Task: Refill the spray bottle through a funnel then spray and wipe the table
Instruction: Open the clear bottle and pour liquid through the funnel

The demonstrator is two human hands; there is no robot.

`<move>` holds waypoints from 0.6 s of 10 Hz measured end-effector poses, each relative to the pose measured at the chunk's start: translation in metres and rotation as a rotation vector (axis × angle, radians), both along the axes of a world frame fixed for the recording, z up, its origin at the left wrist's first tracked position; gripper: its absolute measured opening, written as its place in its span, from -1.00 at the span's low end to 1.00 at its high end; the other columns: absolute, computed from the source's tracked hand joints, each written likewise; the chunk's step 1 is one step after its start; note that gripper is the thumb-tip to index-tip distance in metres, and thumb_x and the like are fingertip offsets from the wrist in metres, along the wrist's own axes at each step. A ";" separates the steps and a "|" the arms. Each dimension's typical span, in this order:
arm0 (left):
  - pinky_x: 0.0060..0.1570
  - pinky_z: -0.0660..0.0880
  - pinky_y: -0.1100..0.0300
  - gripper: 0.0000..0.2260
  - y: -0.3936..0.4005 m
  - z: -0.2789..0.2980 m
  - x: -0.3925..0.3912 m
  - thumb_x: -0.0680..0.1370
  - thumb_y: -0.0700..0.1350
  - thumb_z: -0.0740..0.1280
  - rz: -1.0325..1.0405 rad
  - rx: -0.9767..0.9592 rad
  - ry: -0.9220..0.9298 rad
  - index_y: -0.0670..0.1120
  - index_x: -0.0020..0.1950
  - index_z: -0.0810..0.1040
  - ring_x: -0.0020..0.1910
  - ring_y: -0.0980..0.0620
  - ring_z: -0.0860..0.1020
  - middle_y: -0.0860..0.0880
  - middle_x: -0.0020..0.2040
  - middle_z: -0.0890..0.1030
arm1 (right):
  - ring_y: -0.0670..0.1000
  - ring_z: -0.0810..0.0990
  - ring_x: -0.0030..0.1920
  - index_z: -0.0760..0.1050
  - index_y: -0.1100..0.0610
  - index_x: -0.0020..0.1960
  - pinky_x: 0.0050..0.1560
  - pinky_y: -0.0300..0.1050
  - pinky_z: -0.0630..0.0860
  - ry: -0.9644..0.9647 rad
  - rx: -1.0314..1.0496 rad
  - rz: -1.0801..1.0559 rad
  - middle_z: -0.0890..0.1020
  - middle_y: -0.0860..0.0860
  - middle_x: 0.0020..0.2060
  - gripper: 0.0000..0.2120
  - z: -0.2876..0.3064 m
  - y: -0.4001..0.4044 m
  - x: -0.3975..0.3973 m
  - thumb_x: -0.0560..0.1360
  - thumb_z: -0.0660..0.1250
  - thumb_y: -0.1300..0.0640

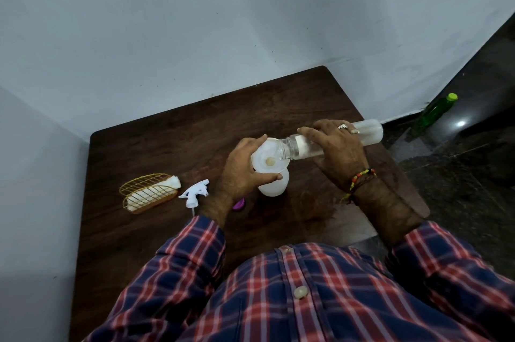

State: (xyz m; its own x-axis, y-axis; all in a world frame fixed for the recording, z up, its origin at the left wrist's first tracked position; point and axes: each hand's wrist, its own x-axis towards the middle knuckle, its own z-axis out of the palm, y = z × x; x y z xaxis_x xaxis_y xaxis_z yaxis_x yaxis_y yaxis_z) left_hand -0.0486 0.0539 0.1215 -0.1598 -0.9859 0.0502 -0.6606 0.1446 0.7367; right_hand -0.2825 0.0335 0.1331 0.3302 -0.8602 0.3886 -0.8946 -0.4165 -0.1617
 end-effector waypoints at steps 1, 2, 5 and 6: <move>0.22 0.44 0.20 -0.15 0.000 -0.001 0.000 0.25 0.08 0.63 -0.004 0.002 -0.011 -0.06 0.48 0.39 0.22 0.11 0.45 0.02 0.27 0.47 | 0.15 0.60 0.04 0.57 0.01 0.24 0.12 0.12 0.46 0.005 -0.009 -0.007 0.62 0.05 0.04 -0.48 0.001 0.000 0.000 0.30 0.52 0.22; 0.22 0.43 0.21 -0.15 -0.001 -0.001 0.001 0.25 0.08 0.64 -0.005 -0.001 -0.010 -0.05 0.48 0.40 0.21 0.11 0.45 0.02 0.27 0.47 | 0.15 0.61 0.04 0.57 0.02 0.23 0.12 0.13 0.46 -0.003 -0.010 0.003 0.62 0.06 0.04 -0.47 0.001 -0.001 0.000 0.29 0.53 0.23; 0.20 0.42 0.25 -0.15 -0.002 -0.001 0.000 0.25 0.08 0.64 -0.009 -0.009 -0.013 -0.06 0.48 0.40 0.21 0.11 0.45 0.01 0.28 0.48 | 0.16 0.61 0.04 0.57 0.03 0.22 0.08 0.14 0.49 0.000 -0.008 0.024 0.62 0.07 0.03 -0.45 0.000 -0.004 -0.002 0.25 0.55 0.25; 0.20 0.42 0.25 -0.14 -0.001 -0.001 0.001 0.25 0.08 0.64 -0.009 -0.011 -0.012 -0.06 0.48 0.40 0.21 0.12 0.45 0.02 0.27 0.48 | 0.16 0.61 0.04 0.57 0.03 0.22 0.12 0.15 0.48 0.000 -0.013 0.028 0.62 0.06 0.03 -0.45 -0.001 -0.004 -0.002 0.26 0.55 0.25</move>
State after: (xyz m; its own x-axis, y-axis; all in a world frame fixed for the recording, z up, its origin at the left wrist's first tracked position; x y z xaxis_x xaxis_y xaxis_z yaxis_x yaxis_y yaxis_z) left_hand -0.0480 0.0524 0.1203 -0.1690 -0.9839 0.0588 -0.6682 0.1582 0.7269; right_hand -0.2842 0.0291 0.1319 0.3538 -0.8457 0.3996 -0.8827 -0.4432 -0.1565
